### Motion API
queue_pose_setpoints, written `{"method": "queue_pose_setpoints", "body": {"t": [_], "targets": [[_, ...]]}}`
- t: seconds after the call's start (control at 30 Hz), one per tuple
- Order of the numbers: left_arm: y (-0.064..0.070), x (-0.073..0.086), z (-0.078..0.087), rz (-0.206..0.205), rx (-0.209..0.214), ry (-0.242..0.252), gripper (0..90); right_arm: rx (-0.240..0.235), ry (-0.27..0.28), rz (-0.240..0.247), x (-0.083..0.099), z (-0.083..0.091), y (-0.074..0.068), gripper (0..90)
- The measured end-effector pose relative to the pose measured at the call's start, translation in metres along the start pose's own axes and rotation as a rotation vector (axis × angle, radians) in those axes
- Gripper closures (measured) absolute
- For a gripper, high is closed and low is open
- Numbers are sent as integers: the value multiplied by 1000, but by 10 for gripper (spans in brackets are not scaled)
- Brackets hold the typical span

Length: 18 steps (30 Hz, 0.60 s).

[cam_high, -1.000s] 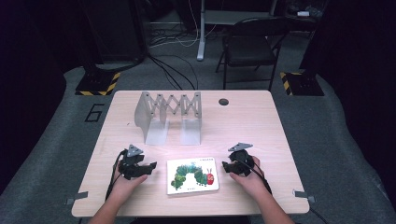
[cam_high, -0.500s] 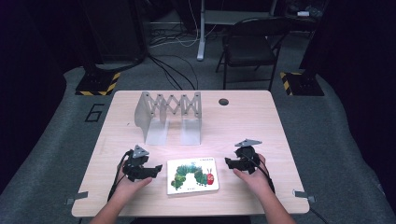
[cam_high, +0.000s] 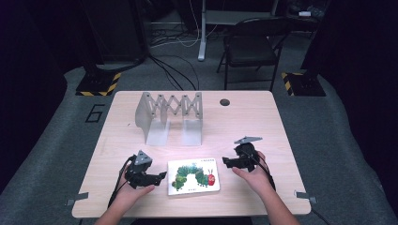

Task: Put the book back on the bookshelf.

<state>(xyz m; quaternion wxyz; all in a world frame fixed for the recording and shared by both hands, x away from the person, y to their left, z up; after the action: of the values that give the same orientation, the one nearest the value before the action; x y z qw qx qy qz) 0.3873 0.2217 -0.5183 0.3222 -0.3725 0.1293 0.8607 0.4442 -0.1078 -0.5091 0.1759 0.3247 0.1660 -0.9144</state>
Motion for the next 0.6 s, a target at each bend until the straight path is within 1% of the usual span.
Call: {"method": "queue_pose_setpoints", "body": {"t": [0.03, 0.07, 0.1, 0.13, 0.17, 0.2, 0.23, 0.27, 0.3, 0.33, 0.37, 0.4, 0.43, 0.47, 0.5, 0.53, 0.57, 0.6], "targets": [[2, -1, 0, 13, 2, 17, 226, -3, 3, 5, -1, 1, -1, 276], [5, -1, 0, 15, 3, 25, 226, -2, 16, -3, -2, 0, -3, 276], [7, -1, 1, 12, 10, 27, 226, -4, 14, 5, -1, 0, -5, 276], [8, 0, 2, -6, 11, 18, 226, -5, 13, 9, -1, -1, -7, 277], [11, 1, 1, -6, 10, 25, 225, -2, 12, 18, -1, -2, -8, 280], [12, 3, 2, -13, 18, 19, 224, 0, 9, 21, -2, -3, -10, 281], [13, 4, 2, -7, 19, 23, 219, -5, 13, 23, -2, -4, -11, 282], [13, 6, 3, -17, 23, 12, 211, -6, 12, 30, -3, -6, -11, 282], [13, 6, 3, -17, 23, 12, 205, -6, 12, 30, -3, -6, -11, 282], [16, 7, 1, 2, 39, 18, 202, -18, 3, 32, -3, -10, -13, 280], [17, 8, 1, 1, 31, 17, 200, -23, 6, 26, -3, -13, -14, 279], [18, 10, 1, -4, 40, 12, 200, -30, 1, 20, -3, -16, -16, 279], [18, 10, 1, -4, 40, 12, 200, -30, 1, 20, -3, -16, -16, 279], [21, 12, 1, -6, 43, 11, 201, -38, -6, 36, -4, -22, -18, 278], [23, 14, 2, -24, 46, 5, 201, -44, -10, 37, -4, -23, -19, 278], [24, 16, 2, -26, 50, 8, 201, -50, -6, 36, -5, -25, -22, 278], [26, 17, 3, -26, 52, 5, 202, -53, -5, 50, -6, -26, -23, 278], [27, 18, 3, -23, 54, 3, 202, -63, -8, 49, -6, -27, -26, 278]]}}
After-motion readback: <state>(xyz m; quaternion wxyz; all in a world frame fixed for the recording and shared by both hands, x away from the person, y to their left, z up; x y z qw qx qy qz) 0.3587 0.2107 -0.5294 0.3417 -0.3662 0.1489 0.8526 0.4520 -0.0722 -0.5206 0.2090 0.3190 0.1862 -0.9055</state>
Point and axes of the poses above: each handheld gripper's, and its own axes: z roughly backward along the jaws, x roughly out of its underside, y roughly to its right, the point moved 5 cm from there along -z, roughly forward along the jaws, and after that the axes turned 6 degrees about -z, right-handed, at the moved point
